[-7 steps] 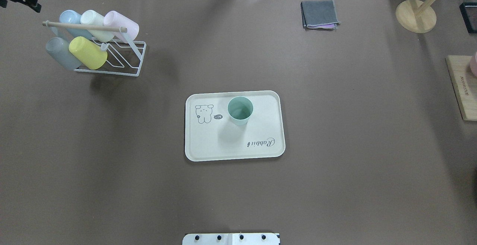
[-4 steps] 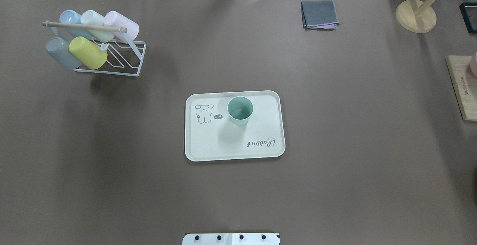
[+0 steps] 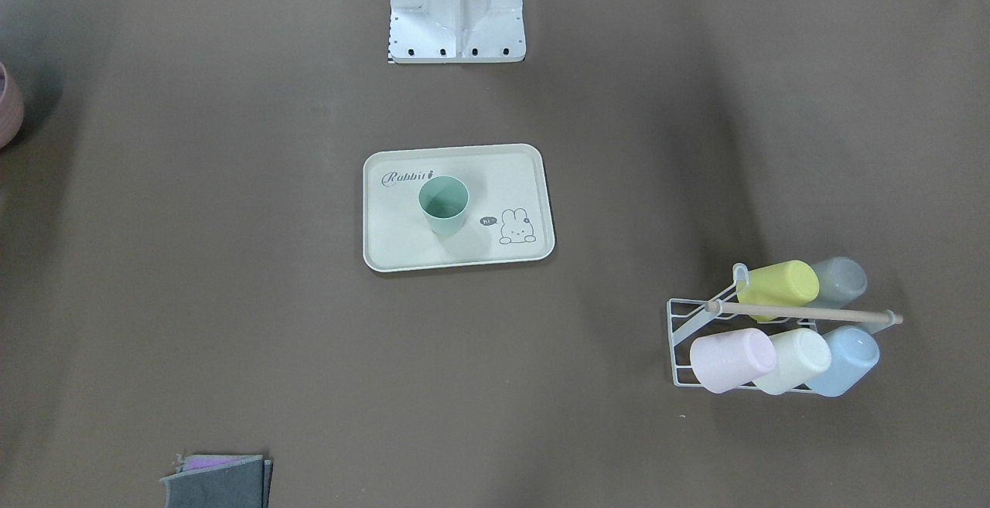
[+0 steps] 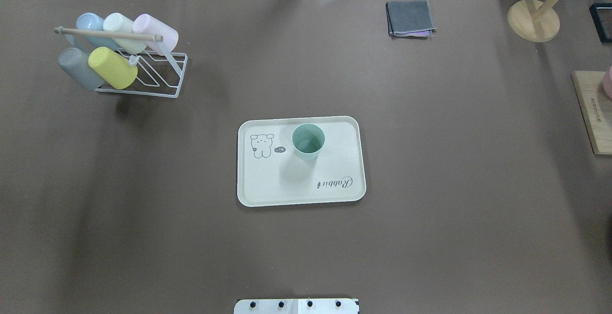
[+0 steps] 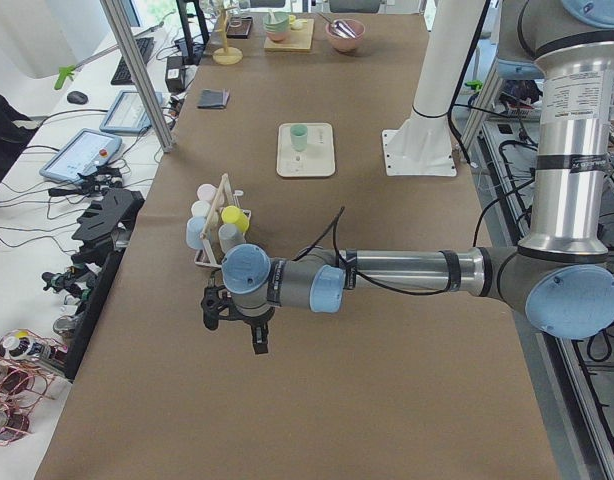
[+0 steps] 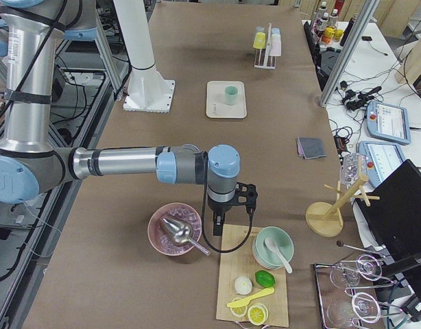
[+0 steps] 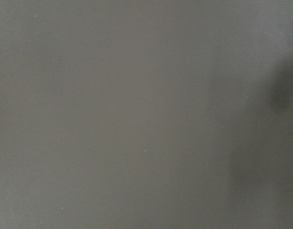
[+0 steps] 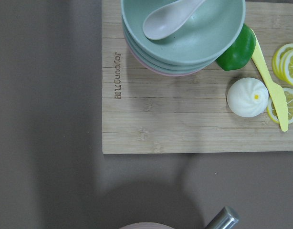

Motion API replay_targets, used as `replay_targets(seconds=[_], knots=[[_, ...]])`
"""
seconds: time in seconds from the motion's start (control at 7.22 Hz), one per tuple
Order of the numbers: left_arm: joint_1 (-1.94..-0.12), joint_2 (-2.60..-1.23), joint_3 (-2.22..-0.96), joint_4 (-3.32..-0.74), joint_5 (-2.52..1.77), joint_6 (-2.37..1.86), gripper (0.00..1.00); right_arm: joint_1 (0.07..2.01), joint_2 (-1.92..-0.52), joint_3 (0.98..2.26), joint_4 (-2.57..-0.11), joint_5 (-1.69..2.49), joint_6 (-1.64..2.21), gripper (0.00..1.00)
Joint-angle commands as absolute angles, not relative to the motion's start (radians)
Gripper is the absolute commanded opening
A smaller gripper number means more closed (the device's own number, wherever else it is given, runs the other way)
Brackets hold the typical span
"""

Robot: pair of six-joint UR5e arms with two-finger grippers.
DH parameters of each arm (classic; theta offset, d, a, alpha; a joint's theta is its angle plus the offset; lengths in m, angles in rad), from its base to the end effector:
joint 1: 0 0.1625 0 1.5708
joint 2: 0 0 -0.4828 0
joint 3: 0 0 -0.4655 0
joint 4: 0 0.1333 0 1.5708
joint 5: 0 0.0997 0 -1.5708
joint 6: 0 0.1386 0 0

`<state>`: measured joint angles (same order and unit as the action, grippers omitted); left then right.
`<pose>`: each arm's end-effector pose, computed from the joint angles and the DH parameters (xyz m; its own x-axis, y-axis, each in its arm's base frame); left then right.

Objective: Pick up and place green cup on tray

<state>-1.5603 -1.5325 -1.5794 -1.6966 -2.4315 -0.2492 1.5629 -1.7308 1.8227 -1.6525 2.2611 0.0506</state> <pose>-0.0224 -0.5550 0.7391 0.6336 -0.1683 -0.7552 0.1505 0.9842 -0.0932 0.0412 -0.4877 0.7023 0.7704 0.0380 0.6364 -0.0311 0.9993 -0.0220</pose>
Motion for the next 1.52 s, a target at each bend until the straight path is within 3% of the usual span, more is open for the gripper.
replay_targets(seconds=[0.0,1.39], knots=[[-1.575,-1.523,-1.591,-1.683,-2.398,-0.239,0.99,1.562,-1.73,1.822,-1.652,2.261,0.049,1.0],[-1.595,-1.517,-1.585,-1.663,-2.407,-0.241,0.99,1.563,-1.73,1.819,-1.646,2.258,0.046,1.0]])
